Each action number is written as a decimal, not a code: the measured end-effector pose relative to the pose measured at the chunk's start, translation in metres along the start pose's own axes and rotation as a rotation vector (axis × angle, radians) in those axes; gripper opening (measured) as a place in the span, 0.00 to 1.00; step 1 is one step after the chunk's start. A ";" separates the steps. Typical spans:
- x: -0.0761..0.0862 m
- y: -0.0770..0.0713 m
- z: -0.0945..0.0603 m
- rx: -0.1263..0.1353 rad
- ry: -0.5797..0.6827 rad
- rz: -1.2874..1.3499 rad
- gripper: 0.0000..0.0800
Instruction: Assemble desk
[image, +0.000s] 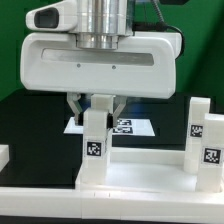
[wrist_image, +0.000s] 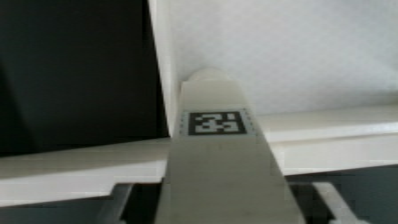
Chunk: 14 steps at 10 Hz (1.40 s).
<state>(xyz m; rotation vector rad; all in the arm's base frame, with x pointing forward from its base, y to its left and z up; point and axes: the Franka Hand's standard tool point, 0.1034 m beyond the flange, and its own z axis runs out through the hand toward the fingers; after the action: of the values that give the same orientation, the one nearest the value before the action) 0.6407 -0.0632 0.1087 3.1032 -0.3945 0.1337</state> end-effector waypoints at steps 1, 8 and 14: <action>-0.001 0.002 0.000 -0.001 -0.002 0.072 0.36; -0.005 0.007 0.000 -0.012 -0.010 0.275 0.40; -0.009 -0.003 -0.039 0.024 -0.008 0.275 0.81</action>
Offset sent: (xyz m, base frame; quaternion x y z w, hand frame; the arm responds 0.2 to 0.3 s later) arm -0.0063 0.0013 -0.0002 -0.0062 -0.0041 0.1837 0.9830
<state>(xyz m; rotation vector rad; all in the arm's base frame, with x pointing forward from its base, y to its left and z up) 0.6295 -0.0577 0.1471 3.0558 -0.8243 0.1288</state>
